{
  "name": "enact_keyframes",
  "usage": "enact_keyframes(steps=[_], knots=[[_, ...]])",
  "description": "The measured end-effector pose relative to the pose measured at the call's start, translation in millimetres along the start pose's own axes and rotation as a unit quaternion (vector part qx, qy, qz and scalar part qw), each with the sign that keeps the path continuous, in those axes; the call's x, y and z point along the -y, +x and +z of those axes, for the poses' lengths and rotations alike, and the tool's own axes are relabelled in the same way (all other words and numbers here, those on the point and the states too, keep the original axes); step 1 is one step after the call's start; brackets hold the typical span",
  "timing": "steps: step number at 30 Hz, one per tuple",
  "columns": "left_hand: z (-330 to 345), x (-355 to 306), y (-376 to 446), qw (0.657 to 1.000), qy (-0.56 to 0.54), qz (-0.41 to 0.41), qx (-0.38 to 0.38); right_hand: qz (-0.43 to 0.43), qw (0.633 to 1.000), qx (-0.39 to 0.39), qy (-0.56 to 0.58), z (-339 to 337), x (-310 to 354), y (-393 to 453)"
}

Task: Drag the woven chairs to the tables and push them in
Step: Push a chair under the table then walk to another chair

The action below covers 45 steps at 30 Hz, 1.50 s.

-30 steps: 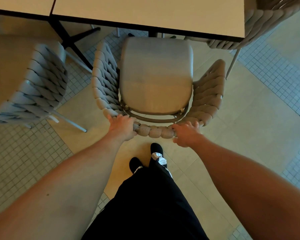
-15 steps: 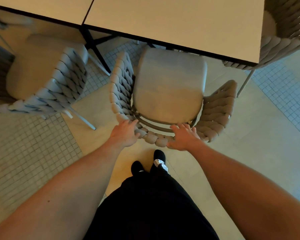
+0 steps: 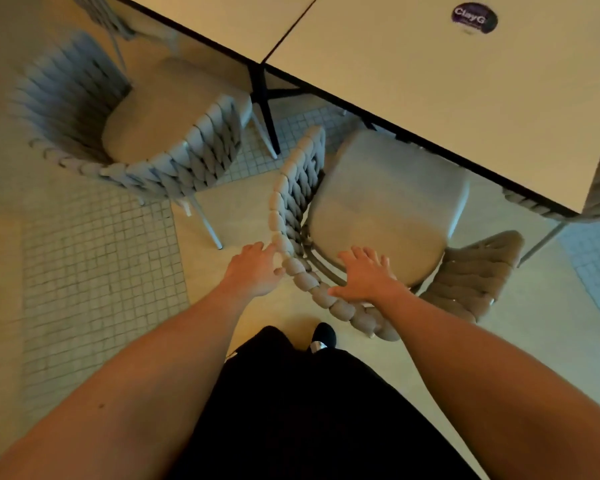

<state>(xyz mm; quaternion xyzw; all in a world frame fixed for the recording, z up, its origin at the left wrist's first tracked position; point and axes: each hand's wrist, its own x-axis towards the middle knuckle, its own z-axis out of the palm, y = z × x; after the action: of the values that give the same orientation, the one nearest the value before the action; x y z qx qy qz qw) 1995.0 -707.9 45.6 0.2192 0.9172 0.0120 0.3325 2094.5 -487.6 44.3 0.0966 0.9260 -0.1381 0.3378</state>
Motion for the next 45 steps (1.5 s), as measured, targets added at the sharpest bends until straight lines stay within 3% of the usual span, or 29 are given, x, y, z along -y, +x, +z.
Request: enact_keyframes(steps=[10, 22, 32, 45], knots=[[1, 51, -32, 0.989, -0.076, -0.124, -0.024, -0.116, 0.99, 0.026, -0.082, -27, 57, 31], [4, 146, -76, 0.955, -0.175, -0.235, -0.042, -0.188, 0.97, 0.062, -0.138, -45, 171, 78], [2, 248, -94, 0.931, -0.225, -0.28, -0.065, -0.232, 0.948, 0.068, -0.21, -47, 287, 120], [-28, 369, -84, 0.928, -0.224, -0.29, -0.064, -0.224, 0.944, 0.064, -0.234, -58, 406, 172]])
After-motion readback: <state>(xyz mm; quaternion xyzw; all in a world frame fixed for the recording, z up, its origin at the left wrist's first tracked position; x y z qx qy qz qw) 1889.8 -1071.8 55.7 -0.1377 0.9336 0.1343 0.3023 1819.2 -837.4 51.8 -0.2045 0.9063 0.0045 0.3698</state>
